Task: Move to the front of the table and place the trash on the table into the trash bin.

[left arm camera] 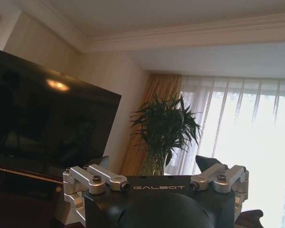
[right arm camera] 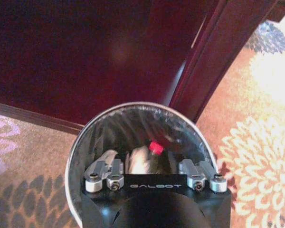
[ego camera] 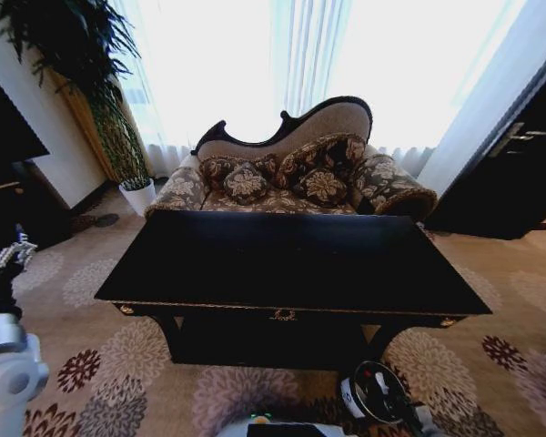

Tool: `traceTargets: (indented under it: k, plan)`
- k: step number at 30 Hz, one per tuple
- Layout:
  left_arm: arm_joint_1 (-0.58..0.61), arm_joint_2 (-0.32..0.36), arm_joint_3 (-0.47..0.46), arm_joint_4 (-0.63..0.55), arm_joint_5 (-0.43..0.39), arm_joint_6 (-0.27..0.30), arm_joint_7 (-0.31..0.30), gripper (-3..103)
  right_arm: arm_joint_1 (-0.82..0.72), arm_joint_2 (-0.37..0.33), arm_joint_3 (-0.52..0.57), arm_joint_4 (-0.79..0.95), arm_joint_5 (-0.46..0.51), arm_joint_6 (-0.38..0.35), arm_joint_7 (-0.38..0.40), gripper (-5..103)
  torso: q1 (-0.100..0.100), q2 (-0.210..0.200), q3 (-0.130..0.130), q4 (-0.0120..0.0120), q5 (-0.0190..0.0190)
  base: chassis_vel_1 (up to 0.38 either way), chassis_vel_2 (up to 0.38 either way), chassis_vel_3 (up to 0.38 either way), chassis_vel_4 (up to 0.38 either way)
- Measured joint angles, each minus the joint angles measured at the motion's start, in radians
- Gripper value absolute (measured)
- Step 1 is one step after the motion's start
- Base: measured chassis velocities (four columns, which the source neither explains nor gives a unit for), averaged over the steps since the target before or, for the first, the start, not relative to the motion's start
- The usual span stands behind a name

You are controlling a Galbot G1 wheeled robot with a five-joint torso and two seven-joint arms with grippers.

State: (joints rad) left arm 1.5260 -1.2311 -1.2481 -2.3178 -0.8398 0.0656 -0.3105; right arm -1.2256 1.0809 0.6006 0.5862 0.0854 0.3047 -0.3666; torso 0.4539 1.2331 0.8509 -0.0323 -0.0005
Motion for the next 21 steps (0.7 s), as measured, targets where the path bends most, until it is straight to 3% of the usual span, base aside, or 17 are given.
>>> traceTargets:
  k: [2, 5, 7, 8, 9, 10, 12, 14, 15, 18, 19, 21]
  plan:
    - [0.001, -0.001, 0.0, -0.002, 0.002, 0.0, 0.0, 100, 0.001, -0.001, 0.001, 0.004, -0.008, 0.006, -0.001, 51, 0.0, 0.0, 0.0, -0.0001, 0.0003, 0.0, 0.0, 0.0, 0.0]
    - [-0.001, -0.001, -0.004, -0.002, 0.003, 0.0, 0.0, 100, 0.0, -0.011, 0.008, 0.022, -0.029, 0.032, -0.015, 68, 0.0, 0.0, 0.0, -0.0001, 0.0002, 0.0, 0.0, 0.0, 0.0]
    - [-0.002, -0.001, -0.005, -0.002, 0.003, 0.0, 0.0, 100, -0.007, -0.015, 0.011, 0.042, -0.017, 0.039, -0.031, 68, 0.0, 0.0, 0.0, -0.0002, 0.0001, 0.0, 0.0, 0.0, 0.0]
    - [-0.002, -0.002, -0.006, -0.001, 0.003, 0.0, 0.0, 100, -0.022, -0.019, 0.011, 0.08, 0.056, 0.041, -0.058, 79, 0.0, 0.0, 0.0, -0.0002, 0.0001, 0.0, 0.0, 0.0, 0.0]
    - [-0.003, -0.004, -0.006, 0.0, 0.005, 0.0, 0.0, 100, -0.04, -0.019, 0.01, 0.129, 0.154, 0.029, -0.075, 79, 0.0, 0.0, 0.0, -0.0003, 0.0002, 0.0, 0.0, 0.0, 0.0]
    - [-0.003, -0.004, -0.006, 0.0, 0.005, 0.0, 0.0, 100, -0.04, -0.019, 0.01, 0.129, 0.154, 0.029, -0.075, 79, 0.0, 0.0, 0.0, -0.0003, 0.0002, 0.0, 0.0, 0.0, 0.0]
    - [-0.002, -0.006, -0.006, 0.0, 0.011, 0.0, 0.0, 100, -0.083, -0.018, 0.042, 0.262, 0.277, -0.047, -0.123, 89, 0.0, 0.0, 0.0, -0.0001, 0.0009, 0.0, 0.0, 0.0, 0.0]
    - [-0.001, -0.006, -0.006, -0.002, 0.012, -0.001, 0.0, 100, -0.096, -0.026, 0.077, 0.301, 0.291, -0.064, -0.165, 89, 0.0, 0.0, 0.0, 0.0002, 0.0007, 0.0, 0.0, 0.0, 0.0]
    - [-0.001, -0.006, -0.006, -0.002, 0.012, 0.0, 0.0, 100, -0.107, -0.034, 0.112, 0.323, 0.291, -0.071, -0.206, 98, 0.0, 0.0, 0.0, 0.0003, 0.0002, 0.0, 0.0, 0.0, 0.0]
    - [-0.004, -0.001, -0.007, -0.001, 0.013, 0.0, 0.0, 100, -0.157, -0.06, 0.229, 0.383, 0.277, -0.074, -0.398, 100, 0.0, 0.0, 0.0, -0.0001, -0.0003, 0.0, 0.0, 0.0, 0.0]
    - [-0.004, -0.001, -0.007, -0.001, 0.013, 0.0, 0.0, 100, -0.157, -0.06, 0.229, 0.383, 0.277, -0.074, -0.398, 100, 0.0, 0.0, 0.0, -0.0001, -0.0003, 0.0, 0.0, 0.0, 0.0]
    - [-0.008, -0.001, -0.002, 0.003, 0.019, 0.001, 0.0, 100, -0.19, -0.069, 0.291, 0.412, 0.271, -0.059, -0.576, 100, 0.0, 0.0, 0.0, -0.0006, 0.0007, 0.0, 0.0, 0.0, 0.0]
